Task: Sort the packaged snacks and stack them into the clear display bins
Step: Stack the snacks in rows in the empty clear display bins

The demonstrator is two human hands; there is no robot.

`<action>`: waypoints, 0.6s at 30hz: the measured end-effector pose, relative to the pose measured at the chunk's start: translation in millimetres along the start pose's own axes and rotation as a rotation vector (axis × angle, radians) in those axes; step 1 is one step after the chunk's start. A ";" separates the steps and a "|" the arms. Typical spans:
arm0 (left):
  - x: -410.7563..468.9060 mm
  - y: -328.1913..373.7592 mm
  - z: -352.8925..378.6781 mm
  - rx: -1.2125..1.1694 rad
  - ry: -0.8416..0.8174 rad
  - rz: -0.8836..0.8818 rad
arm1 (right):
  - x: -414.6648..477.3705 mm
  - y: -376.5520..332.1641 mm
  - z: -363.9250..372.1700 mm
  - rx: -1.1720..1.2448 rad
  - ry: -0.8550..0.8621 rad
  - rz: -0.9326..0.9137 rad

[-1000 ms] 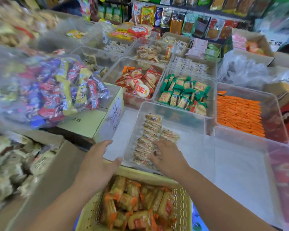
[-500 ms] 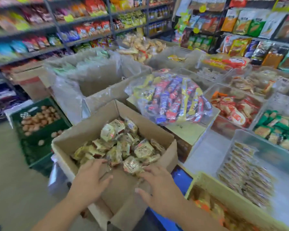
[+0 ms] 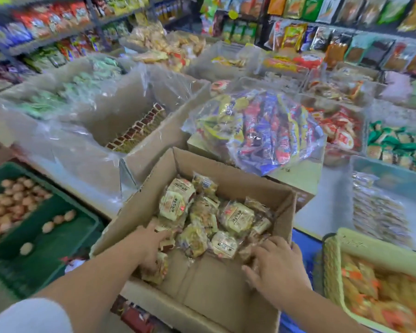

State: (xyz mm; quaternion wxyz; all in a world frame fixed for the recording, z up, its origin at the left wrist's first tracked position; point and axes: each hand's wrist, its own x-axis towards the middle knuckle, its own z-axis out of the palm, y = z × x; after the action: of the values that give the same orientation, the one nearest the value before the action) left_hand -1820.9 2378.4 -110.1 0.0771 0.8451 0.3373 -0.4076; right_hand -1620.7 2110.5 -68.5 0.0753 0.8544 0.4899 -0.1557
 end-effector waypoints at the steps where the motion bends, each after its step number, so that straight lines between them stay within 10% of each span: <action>1: 8.0 0.6 0.1 0.055 -0.022 0.011 | -0.9 -1.2 0.7 0.002 0.011 0.010; 18: 31.2 12.6 12.9 0.179 0.063 0.111 | -1.4 -11.0 7.5 0.019 0.112 0.107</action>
State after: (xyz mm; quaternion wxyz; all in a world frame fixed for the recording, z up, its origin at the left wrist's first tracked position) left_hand -1807.4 2379.3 -143.5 0.0131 0.8783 0.2544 -0.4046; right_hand -1632.3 2112.9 -74.7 0.0478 0.8874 0.4457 -0.1078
